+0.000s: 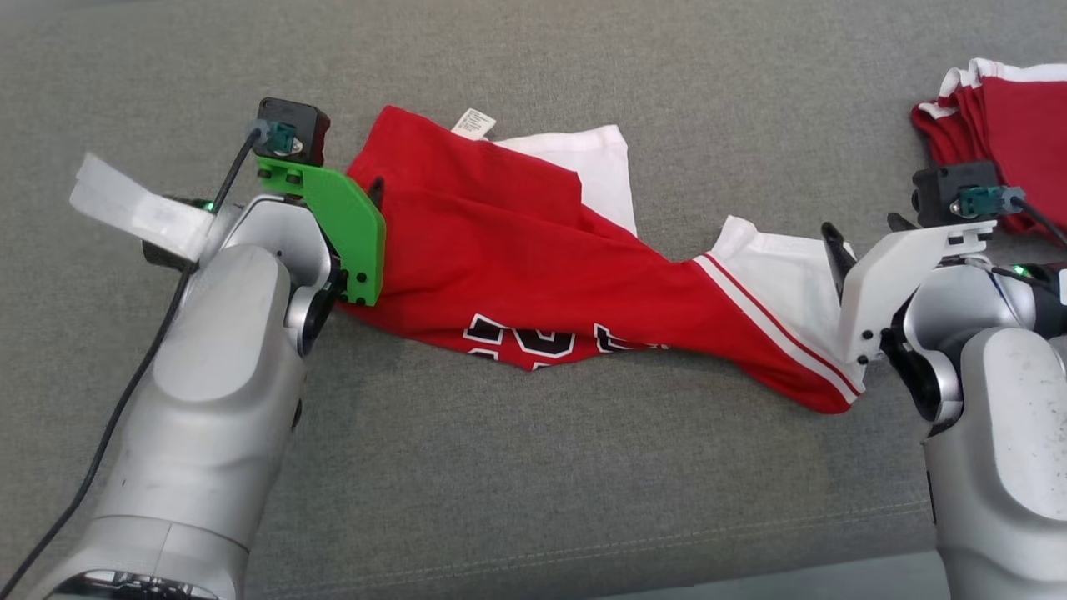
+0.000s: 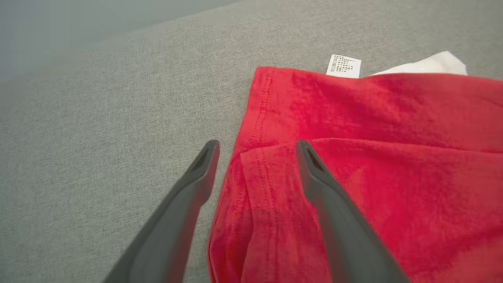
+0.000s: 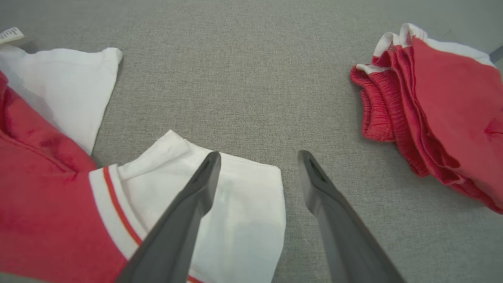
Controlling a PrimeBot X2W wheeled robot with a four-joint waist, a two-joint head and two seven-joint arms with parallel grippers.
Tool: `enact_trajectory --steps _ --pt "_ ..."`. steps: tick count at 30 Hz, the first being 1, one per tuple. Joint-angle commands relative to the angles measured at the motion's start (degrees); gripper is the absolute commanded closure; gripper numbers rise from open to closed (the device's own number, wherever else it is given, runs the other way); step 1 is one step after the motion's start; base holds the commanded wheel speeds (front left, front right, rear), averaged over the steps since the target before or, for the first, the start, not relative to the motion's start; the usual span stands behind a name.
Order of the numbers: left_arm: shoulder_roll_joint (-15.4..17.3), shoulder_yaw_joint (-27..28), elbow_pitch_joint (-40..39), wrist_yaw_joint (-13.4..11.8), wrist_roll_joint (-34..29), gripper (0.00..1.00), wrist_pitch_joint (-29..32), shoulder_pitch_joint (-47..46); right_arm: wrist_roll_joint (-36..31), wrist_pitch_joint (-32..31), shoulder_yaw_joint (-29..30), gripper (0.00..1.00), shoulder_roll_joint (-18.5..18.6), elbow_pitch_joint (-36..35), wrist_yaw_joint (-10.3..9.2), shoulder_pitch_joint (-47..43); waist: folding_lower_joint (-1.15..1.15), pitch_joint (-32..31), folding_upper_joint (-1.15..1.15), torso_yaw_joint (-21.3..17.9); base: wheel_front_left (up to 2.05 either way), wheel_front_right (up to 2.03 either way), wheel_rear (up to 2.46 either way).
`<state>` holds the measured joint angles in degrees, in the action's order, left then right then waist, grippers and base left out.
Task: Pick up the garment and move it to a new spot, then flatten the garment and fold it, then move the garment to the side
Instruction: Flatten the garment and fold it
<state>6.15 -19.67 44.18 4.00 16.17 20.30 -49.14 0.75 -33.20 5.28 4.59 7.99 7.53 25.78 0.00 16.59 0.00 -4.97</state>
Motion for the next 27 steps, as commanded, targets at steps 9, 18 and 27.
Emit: enact_trajectory --steps 9,18,27 --pt "1.01 -1.14 5.71 -2.7 -1.7 0.0 2.71 -5.83 -0.94 2.18 3.56 0.0 0.81 0.77 -0.09 1.96 0.0 7.1 0.0 -1.64 0.0 0.0 0.0" --pt "0.6 -1.61 6.72 -3.12 -0.8 0.0 3.18 -5.68 -1.77 2.69 4.86 0.0 0.39 1.47 -0.09 0.75 0.0 6.67 0.0 -0.61 0.0 0.0 0.0" --pt "-0.14 -4.16 5.13 -2.12 -2.25 0.0 0.86 -5.22 -2.14 3.07 4.4 0.0 0.34 1.98 -0.09 0.63 0.0 6.29 0.0 -0.11 0.0 0.0 0.0"
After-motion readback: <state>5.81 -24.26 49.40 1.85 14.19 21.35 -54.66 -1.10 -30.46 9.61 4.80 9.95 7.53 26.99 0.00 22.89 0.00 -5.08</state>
